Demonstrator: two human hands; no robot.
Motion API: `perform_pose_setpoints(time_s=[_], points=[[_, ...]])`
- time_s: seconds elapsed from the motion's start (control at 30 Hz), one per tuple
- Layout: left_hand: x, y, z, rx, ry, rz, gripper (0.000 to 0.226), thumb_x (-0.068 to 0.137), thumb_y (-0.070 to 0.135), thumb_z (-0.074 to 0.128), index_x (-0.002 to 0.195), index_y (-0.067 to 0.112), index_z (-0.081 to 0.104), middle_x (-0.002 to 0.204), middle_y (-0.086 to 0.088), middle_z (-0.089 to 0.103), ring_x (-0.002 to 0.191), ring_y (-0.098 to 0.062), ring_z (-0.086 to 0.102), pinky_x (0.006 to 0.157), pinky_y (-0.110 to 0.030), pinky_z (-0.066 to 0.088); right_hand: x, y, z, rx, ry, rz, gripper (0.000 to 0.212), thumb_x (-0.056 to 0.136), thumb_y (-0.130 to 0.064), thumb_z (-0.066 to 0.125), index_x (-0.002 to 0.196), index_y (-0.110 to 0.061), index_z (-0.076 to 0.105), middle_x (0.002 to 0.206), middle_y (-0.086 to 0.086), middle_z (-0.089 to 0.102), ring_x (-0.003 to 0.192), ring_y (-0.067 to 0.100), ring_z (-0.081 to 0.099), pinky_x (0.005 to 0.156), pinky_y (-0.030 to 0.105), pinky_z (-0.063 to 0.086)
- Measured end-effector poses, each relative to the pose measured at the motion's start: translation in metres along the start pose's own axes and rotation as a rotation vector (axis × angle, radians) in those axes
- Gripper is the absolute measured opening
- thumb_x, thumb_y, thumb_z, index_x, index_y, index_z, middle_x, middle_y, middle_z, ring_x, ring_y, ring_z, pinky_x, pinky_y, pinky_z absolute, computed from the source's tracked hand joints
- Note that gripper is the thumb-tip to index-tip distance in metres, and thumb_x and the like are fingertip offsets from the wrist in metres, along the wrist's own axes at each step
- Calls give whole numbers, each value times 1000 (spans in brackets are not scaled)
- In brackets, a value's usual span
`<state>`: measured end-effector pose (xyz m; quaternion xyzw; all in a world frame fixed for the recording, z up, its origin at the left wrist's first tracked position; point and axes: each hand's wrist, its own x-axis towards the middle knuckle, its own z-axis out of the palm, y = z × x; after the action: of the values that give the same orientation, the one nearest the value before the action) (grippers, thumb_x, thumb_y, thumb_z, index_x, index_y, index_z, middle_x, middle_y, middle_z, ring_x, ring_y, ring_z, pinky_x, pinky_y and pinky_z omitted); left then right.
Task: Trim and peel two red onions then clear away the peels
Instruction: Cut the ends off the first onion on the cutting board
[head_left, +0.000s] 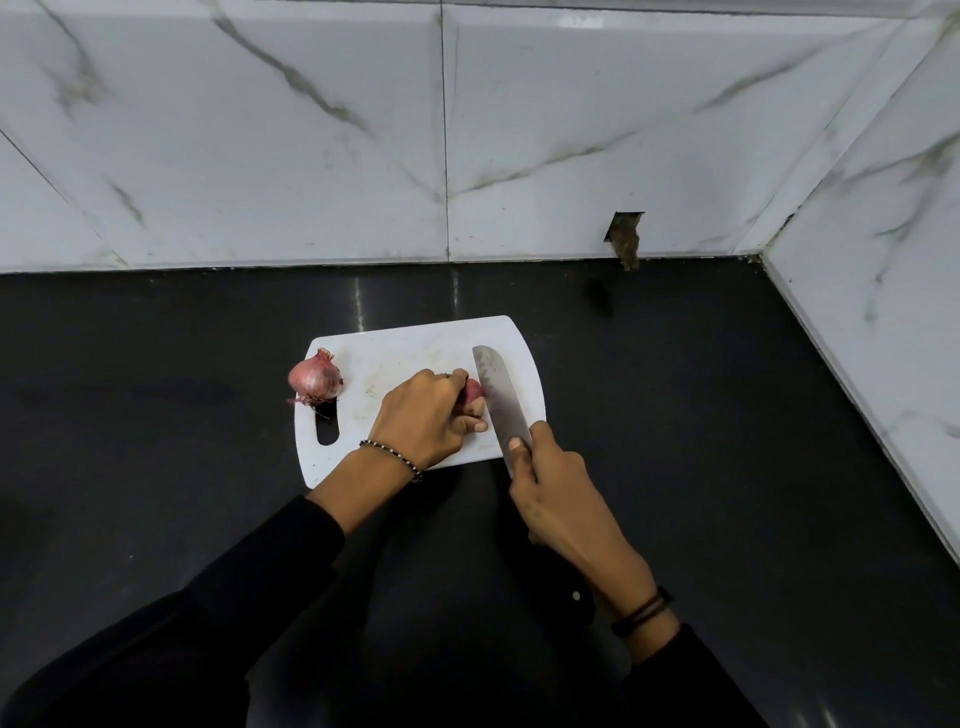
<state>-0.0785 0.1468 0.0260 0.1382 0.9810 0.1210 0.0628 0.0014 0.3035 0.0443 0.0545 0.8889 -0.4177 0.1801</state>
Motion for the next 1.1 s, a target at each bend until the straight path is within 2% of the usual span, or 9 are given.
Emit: perform_pose_setpoints(time_s=[0.07, 0.17, 0.27, 0.47, 0.67, 0.77, 0.83, 1.0, 1.1], points=[[0, 2, -2, 14, -8, -4, 30, 94, 32, 59, 115, 12, 53, 104, -9, 64, 96, -28, 57, 69, -31, 38, 1, -4, -2, -39, -31, 22, 22, 108, -39, 28, 102, -20, 37, 91, 9, 56, 62, 18, 56, 61, 43, 59], [0, 6, -4, 31, 3, 4, 28, 94, 28, 58, 116, 12, 53, 104, -10, 63, 95, -27, 57, 70, -28, 36, 0, -8, -5, -100, -60, 44, 22, 108, -40, 24, 107, -21, 35, 98, 8, 52, 63, 21, 61, 55, 32, 58], [0, 6, -3, 12, 16, 1, 29, 94, 31, 60, 114, 12, 53, 102, -10, 63, 95, -27, 57, 70, -27, 34, 4, -14, -7, -145, -64, 41, 21, 108, -39, 25, 108, -20, 35, 100, 7, 49, 67, 23, 62, 60, 38, 61], [3, 5, 2, 52, 34, -5, 32, 92, 33, 60, 116, 13, 53, 101, -9, 66, 99, -28, 60, 70, -30, 37, 12, -17, -16, -133, -152, 78, 23, 108, -40, 27, 112, -20, 35, 106, 12, 54, 61, 21, 62, 44, 23, 48], [7, 11, 2, 82, 1, 28, 29, 94, 29, 58, 115, 10, 54, 107, -11, 65, 102, -29, 58, 74, -30, 40, 13, -17, -21, -191, -173, 97, 20, 108, -36, 29, 110, -18, 36, 108, 13, 52, 71, 33, 67, 53, 36, 60], [6, 11, -1, 101, 8, 45, 25, 94, 30, 58, 111, 12, 54, 105, -10, 64, 100, -29, 59, 70, -29, 34, 20, -20, -22, -201, -164, 88, 21, 108, -36, 29, 105, -16, 37, 105, 13, 53, 61, 29, 64, 49, 33, 57], [5, 11, -4, 173, 22, 29, 25, 95, 36, 57, 111, 16, 54, 103, -6, 64, 99, -28, 61, 68, -30, 33, 21, -21, -22, -185, -167, 86, 23, 107, -37, 28, 103, -16, 37, 101, 13, 55, 57, 28, 64, 52, 37, 57], [6, 9, -1, 194, 23, 35, 29, 95, 38, 56, 115, 16, 54, 106, -4, 65, 101, -26, 61, 70, -30, 37, 12, -19, -19, -207, -186, 113, 21, 107, -38, 29, 103, -19, 37, 103, 14, 54, 63, 35, 68, 50, 33, 57], [8, 9, 0, 174, 18, 44, 30, 96, 37, 55, 116, 15, 54, 107, -6, 65, 101, -26, 61, 71, -29, 39, 22, -22, -15, -264, -151, 83, 14, 108, -29, 30, 103, -17, 35, 103, 13, 51, 63, 31, 63, 46, 32, 54]])
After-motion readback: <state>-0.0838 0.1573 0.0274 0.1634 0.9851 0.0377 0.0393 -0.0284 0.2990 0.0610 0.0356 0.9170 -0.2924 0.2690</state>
